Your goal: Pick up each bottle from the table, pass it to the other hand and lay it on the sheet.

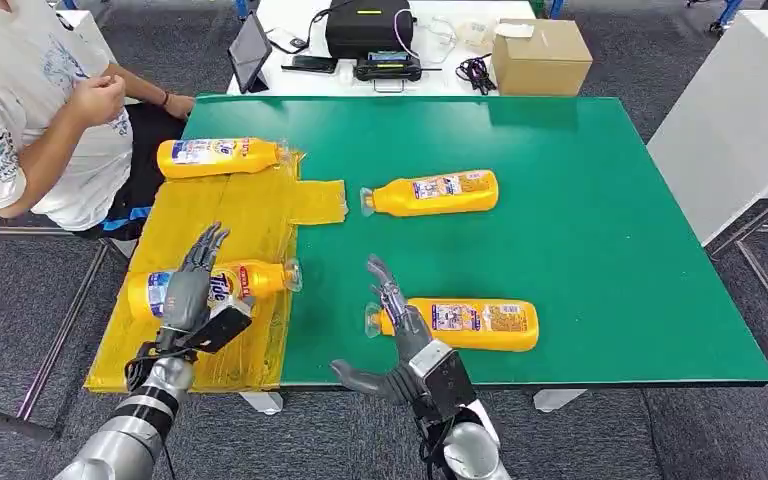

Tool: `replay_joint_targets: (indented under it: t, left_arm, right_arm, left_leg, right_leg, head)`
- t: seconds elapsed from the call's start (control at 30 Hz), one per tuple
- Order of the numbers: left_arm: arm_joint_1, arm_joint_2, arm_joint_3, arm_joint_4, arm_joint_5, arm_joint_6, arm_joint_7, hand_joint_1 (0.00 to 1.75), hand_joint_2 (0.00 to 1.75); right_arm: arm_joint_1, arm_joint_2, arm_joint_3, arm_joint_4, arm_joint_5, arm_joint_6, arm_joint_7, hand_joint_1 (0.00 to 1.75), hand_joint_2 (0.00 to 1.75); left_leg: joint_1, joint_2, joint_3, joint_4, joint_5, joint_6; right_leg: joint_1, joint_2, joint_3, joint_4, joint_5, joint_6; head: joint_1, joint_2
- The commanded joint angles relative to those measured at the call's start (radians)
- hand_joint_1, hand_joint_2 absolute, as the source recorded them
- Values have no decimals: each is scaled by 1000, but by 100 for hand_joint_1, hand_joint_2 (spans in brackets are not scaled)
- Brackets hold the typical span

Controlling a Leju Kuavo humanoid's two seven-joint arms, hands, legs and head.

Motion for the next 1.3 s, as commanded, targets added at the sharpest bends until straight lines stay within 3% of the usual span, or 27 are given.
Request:
replay_joint_targets:
  t: [0.03,0.17,0.27,0.43,0.63,0.73,0.83,0.93,1.03,1.1,1.23,1.3]
  left_arm:
    - [28,1,-75,-74,-8,61,-19,0,175]
    - [52,-1,-81,-139,-15,64,-19,0,175]
    - [106,-55,-30,-275,-109,64,-19,0,175]
    - [140,-87,-5,-355,-244,64,-19,0,175]
    - [144,-81,-61,-342,35,64,-19,0,175]
    - [155,-53,-132,-338,274,52,-19,0,175]
    - [179,-50,-121,-379,384,-1,-19,0,175]
    - [209,-94,-25,-402,554,-150,-19,0,175]
    - [278,-107,-46,-460,498,-168,-19,0,175]
    - [309,-125,-63,-469,460,-167,-19,0,175]
    - [309,-143,-61,-449,484,-210,-19,0,175]
    - [311,-126,-131,-440,415,-212,-19,0,175]
  right_arm:
    - [-56,-43,37,112,-4,-4,8,0,175]
    - [-59,-44,40,116,-6,-3,9,0,175]
    - [-64,-47,50,131,-7,-8,13,0,175]
    - [-58,-53,55,145,-11,-20,24,0,175]
    - [-34,-64,48,118,7,-59,33,0,175]
    - [-37,-128,53,75,124,-124,95,0,175]
    - [-43,-185,45,53,183,-131,127,0,175]
    - [-40,-254,40,18,331,-169,201,0,175]
    - [-98,-362,17,-4,429,-166,242,0,175]
    - [-197,-422,21,8,476,-115,286,0,175]
    - [-260,-443,34,14,493,-82,317,0,175]
    - [-317,-454,54,46,492,-64,328,0,175]
  left_leg:
    - [1,1,2,0,-1,-1]
    - [1,1,0,0,-1,-1]
    - [1,2,-1,0,-1,-1]
    - [1,1,0,0,-1,-1]
    - [2,1,1,0,-2,-2]
    - [1,0,-1,-1,-1,-1]
    - [1,0,0,0,-1,-1]
    - [0,1,-1,0,-1,-1]
    - [0,1,0,0,-2,0]
    - [-1,4,0,1,-3,0]
    - [-2,3,-3,2,-2,0]
    - [-2,3,-2,2,-2,-1]
  right_leg:
    - [1,0,2,-1,-1,-2]
    - [1,1,0,-1,0,-2]
    - [1,1,-1,-1,0,-1]
    - [2,0,0,-1,-1,-2]
    - [3,0,2,-1,-2,-3]
    - [1,-1,0,-1,-1,-2]
    - [1,0,0,-2,0,-1]
    - [1,0,-1,-1,-1,-1]
    - [0,1,1,-2,-1,-1]
    - [-1,3,0,-1,0,-1]
    - [-2,2,-2,0,0,-1]
    - [-1,2,-1,0,0,-1]
  head:
    - [0,0]
    - [0,0]
    - [0,0]
    - [0,0]
    - [0,0]
    - [0,0]
    - [0,0]
    - [0,0]
    - [0,0]
    - [0,0]
    - [0,0]
    - [0,0]
